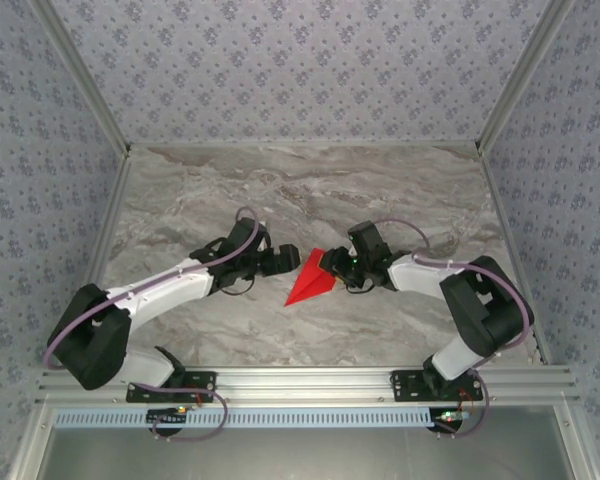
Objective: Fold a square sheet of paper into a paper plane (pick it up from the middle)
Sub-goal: Turn over the paper at the center of the table.
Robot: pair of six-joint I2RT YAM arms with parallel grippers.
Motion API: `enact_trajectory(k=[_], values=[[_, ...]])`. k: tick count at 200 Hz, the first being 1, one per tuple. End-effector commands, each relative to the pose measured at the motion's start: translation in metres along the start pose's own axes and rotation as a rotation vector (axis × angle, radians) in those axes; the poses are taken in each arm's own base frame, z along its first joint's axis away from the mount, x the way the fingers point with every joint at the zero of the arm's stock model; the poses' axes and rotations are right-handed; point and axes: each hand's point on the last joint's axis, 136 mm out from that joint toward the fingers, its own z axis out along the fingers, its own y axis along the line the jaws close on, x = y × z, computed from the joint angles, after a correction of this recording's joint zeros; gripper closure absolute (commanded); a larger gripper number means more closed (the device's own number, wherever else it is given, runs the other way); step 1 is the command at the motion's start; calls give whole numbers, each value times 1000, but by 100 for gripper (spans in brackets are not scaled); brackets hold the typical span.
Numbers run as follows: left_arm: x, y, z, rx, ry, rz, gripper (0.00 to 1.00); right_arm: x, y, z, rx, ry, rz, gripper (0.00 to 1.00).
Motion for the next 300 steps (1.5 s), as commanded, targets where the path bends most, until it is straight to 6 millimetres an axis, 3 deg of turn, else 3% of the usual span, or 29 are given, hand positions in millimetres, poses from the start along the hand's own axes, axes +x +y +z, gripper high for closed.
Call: enact_trajectory(k=[1,97,144,176,300], values=[[-4,7,-5,-28,-10,-5,1,-15,3,6,41,-49,54,54],[-2,25,-10,-50,0,-42,1,-16,23,18,22,-17,16,59],[-2,30,-8,-64,4,-54,1,-17,-4,5,109,-85,86,56],[-1,32,-7,-70,8,-58,1,-17,-7,6,116,-84,91,54],[-1,38,-4,-60,24,-111,1,-2,32,23,-73,-3,24,63]])
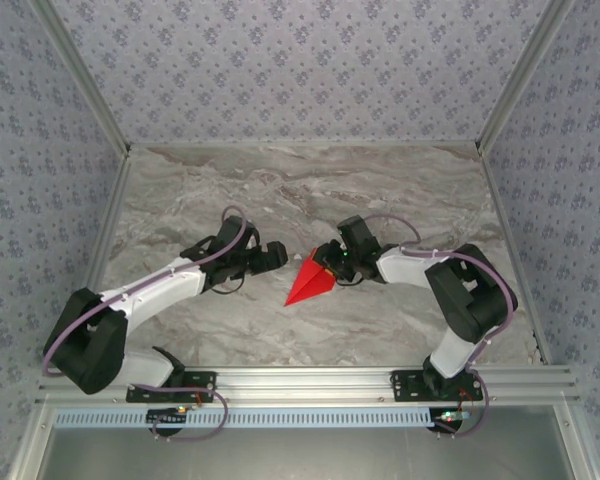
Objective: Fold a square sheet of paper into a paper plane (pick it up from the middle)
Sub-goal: Turn over the paper at the center of the table.
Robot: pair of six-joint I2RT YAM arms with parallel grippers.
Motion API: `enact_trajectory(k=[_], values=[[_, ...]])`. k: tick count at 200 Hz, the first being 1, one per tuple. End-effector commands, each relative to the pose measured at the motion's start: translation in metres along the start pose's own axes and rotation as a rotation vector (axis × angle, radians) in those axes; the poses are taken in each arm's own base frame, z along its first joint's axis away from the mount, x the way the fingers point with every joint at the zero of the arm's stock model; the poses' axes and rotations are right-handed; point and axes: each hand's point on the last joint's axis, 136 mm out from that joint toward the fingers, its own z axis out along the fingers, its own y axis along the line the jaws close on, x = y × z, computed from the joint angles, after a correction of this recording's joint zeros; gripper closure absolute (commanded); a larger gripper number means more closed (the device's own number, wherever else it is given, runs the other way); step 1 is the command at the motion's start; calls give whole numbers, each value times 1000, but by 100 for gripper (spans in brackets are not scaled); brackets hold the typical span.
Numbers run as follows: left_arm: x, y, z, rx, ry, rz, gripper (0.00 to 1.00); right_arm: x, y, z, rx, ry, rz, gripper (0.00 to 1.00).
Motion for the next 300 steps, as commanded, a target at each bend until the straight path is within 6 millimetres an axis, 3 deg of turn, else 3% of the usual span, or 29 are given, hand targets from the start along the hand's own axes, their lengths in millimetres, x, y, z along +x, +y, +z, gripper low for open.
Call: enact_trajectory(k=[1,54,71,87,114,151,188,224,267,282,300], values=[[7,8,2,1,33,-40,1,9,7,4,-43,17,-12,63],[7,7,5,31,53,-86,1,21,-3,13,-34,22,-1,66],[8,6,4,47,69,-100,1,22,-1,13,-47,18,-7,73],[8,-3,3,103,91,-105,1,19,6,10,-76,10,-22,87],[10,-25,-7,251,126,-121,1,4,31,-13,-185,-30,-73,97],[9,-51,-25,427,173,-168,1,-17,81,-64,-431,1,-163,98],[-1,-89,-48,649,183,-191,1,-20,114,-101,-595,88,-194,97],[-8,-118,-62,813,167,-177,1,-20,137,-117,-703,130,-156,96],[-11,-138,-60,867,134,-161,1,-16,152,-127,-765,167,-119,95],[-14,-143,-63,897,121,-158,6,-14,154,-128,-770,181,-118,94],[-18,-147,-68,934,99,-155,20,-11,154,-127,-770,194,-118,94]])
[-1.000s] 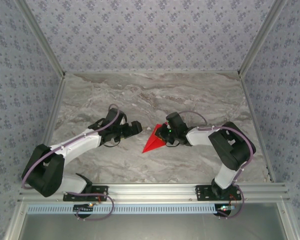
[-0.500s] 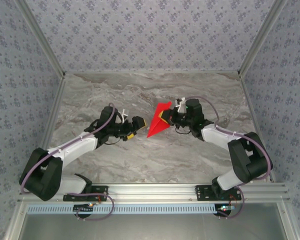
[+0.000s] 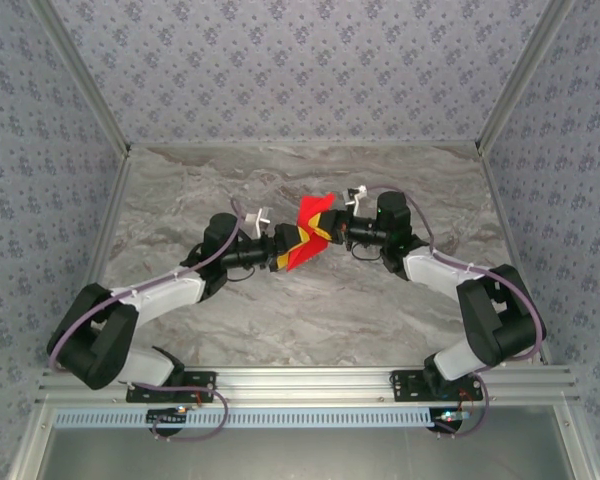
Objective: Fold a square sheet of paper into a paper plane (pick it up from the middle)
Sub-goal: Turn over the paper at the center of the table.
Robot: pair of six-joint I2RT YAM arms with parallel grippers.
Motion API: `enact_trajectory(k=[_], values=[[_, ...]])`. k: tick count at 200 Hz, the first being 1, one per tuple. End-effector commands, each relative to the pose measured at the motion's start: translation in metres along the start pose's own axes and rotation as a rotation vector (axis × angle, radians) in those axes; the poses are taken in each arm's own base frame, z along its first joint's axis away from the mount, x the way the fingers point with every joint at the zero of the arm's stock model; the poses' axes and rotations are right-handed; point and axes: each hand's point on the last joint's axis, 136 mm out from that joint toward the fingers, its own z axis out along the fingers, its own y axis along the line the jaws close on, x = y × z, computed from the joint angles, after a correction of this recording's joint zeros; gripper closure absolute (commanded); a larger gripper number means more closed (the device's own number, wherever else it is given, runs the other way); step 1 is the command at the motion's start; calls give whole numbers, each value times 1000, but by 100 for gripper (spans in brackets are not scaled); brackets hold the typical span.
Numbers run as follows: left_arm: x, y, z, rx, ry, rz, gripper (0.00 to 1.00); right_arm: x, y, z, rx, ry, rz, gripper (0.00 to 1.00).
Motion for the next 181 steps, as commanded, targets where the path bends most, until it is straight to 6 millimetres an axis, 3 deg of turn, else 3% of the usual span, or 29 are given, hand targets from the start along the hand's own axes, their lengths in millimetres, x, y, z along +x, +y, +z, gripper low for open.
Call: enact_trajectory(k=[1,62,77,93,104,128,151,181], values=[[-8,-31,0,119,-31,67,21,3,23,4,-58,40,-14,94],[-10,-34,-3,126,-51,103,70,7,13,4,-40,69,7,90],[-10,-31,-3,106,-55,107,78,7,12,3,-28,74,9,88],[-10,-22,-2,57,-51,105,87,8,4,0,15,75,12,80],[-10,-15,-4,6,-53,112,90,6,-7,-7,72,59,13,70],[-13,22,-17,-283,-57,160,90,1,-30,-33,253,-1,-27,51],[-19,58,-54,-695,-66,264,89,-2,-52,-64,455,-84,-98,36],[-33,85,-102,-1130,-70,351,88,-3,-73,-91,617,-163,-143,22]])
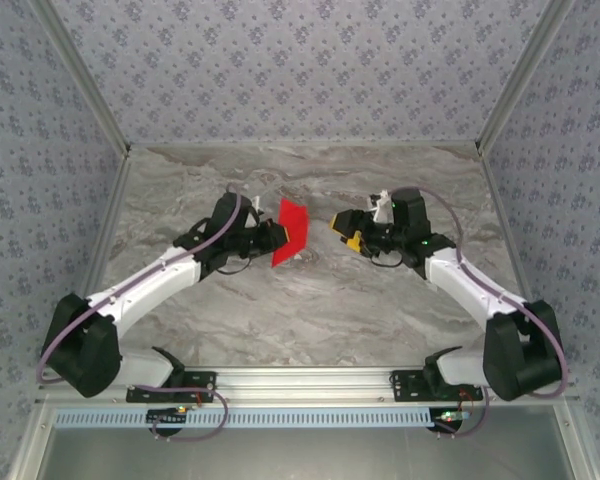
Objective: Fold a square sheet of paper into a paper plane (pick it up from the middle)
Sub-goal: Turn over the paper at the center of the table.
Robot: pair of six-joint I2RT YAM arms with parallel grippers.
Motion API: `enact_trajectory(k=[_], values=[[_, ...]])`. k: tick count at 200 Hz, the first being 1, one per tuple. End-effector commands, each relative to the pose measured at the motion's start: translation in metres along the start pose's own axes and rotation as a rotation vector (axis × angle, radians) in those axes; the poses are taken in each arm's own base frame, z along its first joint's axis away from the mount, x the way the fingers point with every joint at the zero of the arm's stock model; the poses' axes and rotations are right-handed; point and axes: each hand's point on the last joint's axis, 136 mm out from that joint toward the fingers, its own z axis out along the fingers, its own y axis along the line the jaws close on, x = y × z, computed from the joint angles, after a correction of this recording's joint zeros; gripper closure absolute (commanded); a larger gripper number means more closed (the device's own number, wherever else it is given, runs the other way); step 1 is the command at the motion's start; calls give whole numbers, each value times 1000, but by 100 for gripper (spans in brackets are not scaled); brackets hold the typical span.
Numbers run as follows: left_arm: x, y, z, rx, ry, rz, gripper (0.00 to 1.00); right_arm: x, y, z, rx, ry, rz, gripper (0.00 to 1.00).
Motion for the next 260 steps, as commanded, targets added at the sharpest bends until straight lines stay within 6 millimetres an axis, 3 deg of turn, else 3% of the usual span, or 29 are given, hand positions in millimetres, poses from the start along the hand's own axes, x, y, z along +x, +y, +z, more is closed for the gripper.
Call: enact_trajectory(k=[1,14,35,66,95,123,149,191,211,223,241,260], values=[[17,85,-30,-535,88,177,88,5,-42,-16,233,-43,-63,22],[12,99,-38,-696,75,236,88,6,-52,-20,282,-65,-73,17],[0,102,-45,-900,32,341,86,8,-64,-25,340,-85,-74,15],[-1,99,-25,-1065,27,447,84,11,-76,-30,396,-92,-65,15],[20,91,25,-1018,87,442,78,13,-85,-34,430,-102,-53,15],[45,70,75,-852,161,388,65,13,-91,-38,451,-124,-42,15],[52,41,92,-677,197,347,47,13,-96,-41,480,-130,-45,16],[39,-1,77,-350,209,238,22,17,-98,-37,499,-124,-88,16],[26,-3,58,-252,168,172,12,23,-92,-30,508,-114,-140,16],[15,2,43,-231,124,149,7,27,-85,-22,501,-112,-179,16],[0,24,20,-256,43,116,2,39,-69,-3,465,-89,-255,15],[-11,66,-4,-348,-28,38,1,53,-53,19,445,-50,-313,15]])
